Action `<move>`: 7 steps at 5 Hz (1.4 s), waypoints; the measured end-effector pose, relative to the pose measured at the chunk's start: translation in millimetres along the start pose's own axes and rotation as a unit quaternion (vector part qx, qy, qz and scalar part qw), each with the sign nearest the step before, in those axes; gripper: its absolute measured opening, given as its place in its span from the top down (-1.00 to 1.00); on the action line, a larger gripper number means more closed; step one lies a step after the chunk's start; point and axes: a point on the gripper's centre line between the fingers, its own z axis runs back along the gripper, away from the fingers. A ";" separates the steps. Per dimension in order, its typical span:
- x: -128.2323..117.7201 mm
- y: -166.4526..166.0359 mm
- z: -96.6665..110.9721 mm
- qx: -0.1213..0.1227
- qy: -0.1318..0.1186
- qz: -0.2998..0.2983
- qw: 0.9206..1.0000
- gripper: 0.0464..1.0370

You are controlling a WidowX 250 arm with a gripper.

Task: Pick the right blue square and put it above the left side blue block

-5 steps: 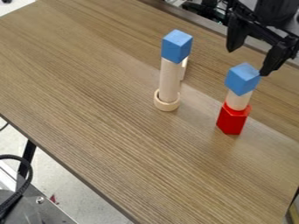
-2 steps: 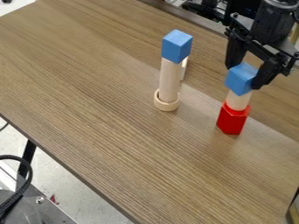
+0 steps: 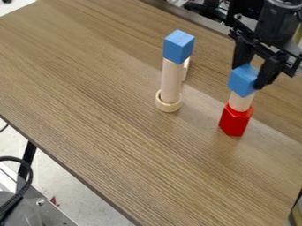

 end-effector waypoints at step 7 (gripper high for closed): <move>-37.5 62.1 79.8 0.005 -0.025 0.138 0.990 -0.04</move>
